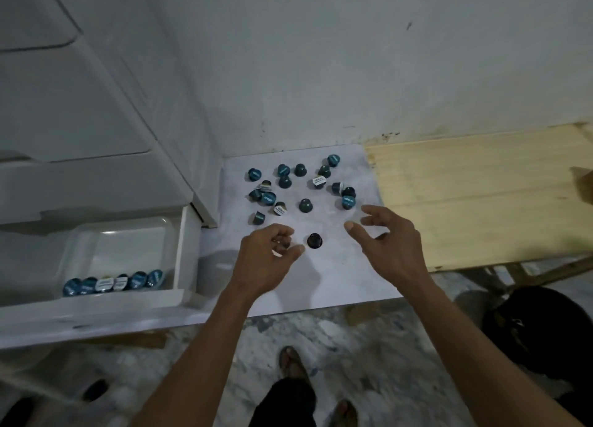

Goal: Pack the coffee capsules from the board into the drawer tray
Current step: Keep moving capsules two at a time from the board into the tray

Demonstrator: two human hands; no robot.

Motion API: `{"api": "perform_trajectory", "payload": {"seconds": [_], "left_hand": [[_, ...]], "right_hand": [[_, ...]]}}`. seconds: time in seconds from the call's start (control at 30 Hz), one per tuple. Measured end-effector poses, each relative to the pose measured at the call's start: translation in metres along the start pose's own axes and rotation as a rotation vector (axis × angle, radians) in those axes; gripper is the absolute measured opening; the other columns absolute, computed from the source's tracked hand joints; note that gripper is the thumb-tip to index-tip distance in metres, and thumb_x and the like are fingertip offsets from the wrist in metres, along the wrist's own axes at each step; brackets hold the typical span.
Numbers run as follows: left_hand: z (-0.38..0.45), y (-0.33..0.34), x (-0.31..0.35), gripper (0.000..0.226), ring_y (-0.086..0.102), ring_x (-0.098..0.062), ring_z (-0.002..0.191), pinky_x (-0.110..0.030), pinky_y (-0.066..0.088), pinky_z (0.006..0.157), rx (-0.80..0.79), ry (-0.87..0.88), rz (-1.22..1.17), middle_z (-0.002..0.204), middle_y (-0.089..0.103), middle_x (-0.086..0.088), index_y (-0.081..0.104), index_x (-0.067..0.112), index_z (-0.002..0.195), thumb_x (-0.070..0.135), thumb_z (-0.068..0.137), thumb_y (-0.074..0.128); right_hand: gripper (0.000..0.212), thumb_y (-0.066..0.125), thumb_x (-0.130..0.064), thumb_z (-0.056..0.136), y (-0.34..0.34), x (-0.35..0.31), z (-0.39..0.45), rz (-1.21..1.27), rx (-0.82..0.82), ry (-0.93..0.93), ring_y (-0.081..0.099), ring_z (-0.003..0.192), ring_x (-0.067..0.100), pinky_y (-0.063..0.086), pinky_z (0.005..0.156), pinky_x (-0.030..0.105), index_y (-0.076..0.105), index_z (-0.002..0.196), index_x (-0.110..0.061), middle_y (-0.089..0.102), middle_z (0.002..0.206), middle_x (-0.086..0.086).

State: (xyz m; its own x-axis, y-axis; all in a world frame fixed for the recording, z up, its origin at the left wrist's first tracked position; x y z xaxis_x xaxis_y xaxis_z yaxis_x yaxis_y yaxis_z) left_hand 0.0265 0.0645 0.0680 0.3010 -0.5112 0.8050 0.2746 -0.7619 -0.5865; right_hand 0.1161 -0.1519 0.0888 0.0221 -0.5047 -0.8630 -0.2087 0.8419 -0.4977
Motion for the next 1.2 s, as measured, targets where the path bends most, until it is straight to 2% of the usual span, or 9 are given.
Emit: {"api": "perform_trajectory", "payload": {"seconds": [0.13,0.27,0.33,0.47,0.63,0.8,1.0,1.1,1.2], "left_hand": [[0.02,0.009,-0.029,0.025,0.062,0.002,0.065,-0.003,0.044,0.062,0.045,-0.093,0.056,0.085,0.067,0.012,0.068,0.018,0.098,0.027,0.078,0.079],[0.039,0.022,-0.065,0.029,0.065,-0.013,0.073,-0.036,0.057,0.076,0.045,-0.192,0.124,0.095,0.067,0.005,0.065,0.021,0.104,0.03,0.079,0.077],[0.048,0.031,-0.075,0.034,0.066,-0.017,0.079,-0.041,0.057,0.077,0.004,-0.215,0.194,0.104,0.065,0.002,0.063,0.021,0.112,0.03,0.081,0.074],[0.073,0.048,-0.094,0.047,0.064,-0.025,0.094,-0.045,0.054,0.086,-0.049,-0.243,0.298,0.122,0.057,-0.006,0.055,0.021,0.128,0.029,0.084,0.071],[0.095,0.071,-0.107,0.047,0.057,-0.031,0.112,-0.042,0.049,0.092,-0.169,-0.266,0.426,0.127,0.052,-0.01,0.053,0.019,0.134,0.023,0.089,0.066],[0.103,0.084,-0.114,0.029,0.059,-0.033,0.102,-0.042,0.051,0.086,-0.162,-0.218,0.454,0.112,0.056,-0.016,0.065,0.01,0.117,0.017,0.089,0.065],[0.103,0.085,-0.108,0.021,0.062,-0.03,0.091,-0.043,0.053,0.08,-0.046,-0.213,0.359,0.1,0.064,-0.013,0.061,0.01,0.1,0.016,0.084,0.073],[0.101,0.09,-0.105,0.036,0.06,-0.031,0.103,-0.042,0.049,0.093,-0.03,-0.2,0.311,0.113,0.061,-0.015,0.059,0.013,0.12,0.017,0.086,0.071],[0.097,0.098,-0.102,0.05,0.053,-0.028,0.116,-0.026,0.037,0.102,-0.057,-0.169,0.27,0.127,0.05,-0.015,0.05,0.015,0.138,0.011,0.09,0.065]], "right_hand": [[0.05,0.073,-0.051,0.08,0.029,0.019,0.024,-0.034,-0.074,0.034,0.067,0.079,0.012,0.05,0.076,0.026,0.062,0.123,-0.028,0.066,0.107,-0.007],[0.05,0.073,-0.048,0.081,0.066,0.043,0.046,-0.181,-0.2,0.037,0.065,0.081,0.015,0.05,0.076,0.027,0.06,0.125,-0.028,0.066,0.11,-0.006],[0.048,0.072,-0.043,0.083,0.084,0.052,0.058,-0.27,-0.263,0.029,0.062,0.081,0.015,0.051,0.079,0.029,0.059,0.126,-0.027,0.065,0.114,-0.003],[0.05,0.069,-0.033,0.085,0.125,0.065,0.079,-0.472,-0.403,-0.026,0.06,0.108,0.026,0.051,0.089,0.037,0.055,0.132,-0.024,0.059,0.127,0.005],[0.05,0.067,-0.026,0.087,0.16,0.078,0.097,-0.63,-0.514,-0.112,0.055,0.112,0.033,0.052,0.087,0.043,0.053,0.135,-0.023,0.053,0.128,0.009],[0.03,0.062,-0.014,0.089,0.17,0.088,0.108,-0.663,-0.567,-0.18,0.06,0.093,0.036,0.046,0.074,0.034,0.065,0.119,-0.013,0.055,0.113,0.014],[0.026,0.072,-0.015,0.079,0.156,0.095,0.118,-0.507,-0.502,-0.134,0.061,0.088,0.032,0.048,0.071,0.033,0.064,0.103,-0.009,0.065,0.1,0.014],[0.046,0.072,-0.016,0.082,0.145,0.1,0.119,-0.416,-0.516,-0.131,0.057,0.09,0.022,0.044,0.08,0.025,0.059,0.126,-0.015,0.059,0.105,0.01],[0.048,0.067,-0.017,0.087,0.14,0.109,0.12,-0.421,-0.531,-0.177,0.048,0.088,0.015,0.03,0.08,0.01,0.055,0.133,-0.02,0.049,0.102,0.005]]}}
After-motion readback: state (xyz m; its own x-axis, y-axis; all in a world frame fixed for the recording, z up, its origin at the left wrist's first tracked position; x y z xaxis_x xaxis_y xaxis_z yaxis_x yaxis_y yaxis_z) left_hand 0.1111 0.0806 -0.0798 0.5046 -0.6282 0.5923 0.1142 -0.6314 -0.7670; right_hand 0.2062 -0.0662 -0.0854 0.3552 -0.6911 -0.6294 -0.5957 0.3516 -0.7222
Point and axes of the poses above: each hand's wrist, its own z-axis towards the middle knuckle, its own y-axis out of the palm, x = y × z, the point moved 4 cm from there along z, towards the middle knuckle
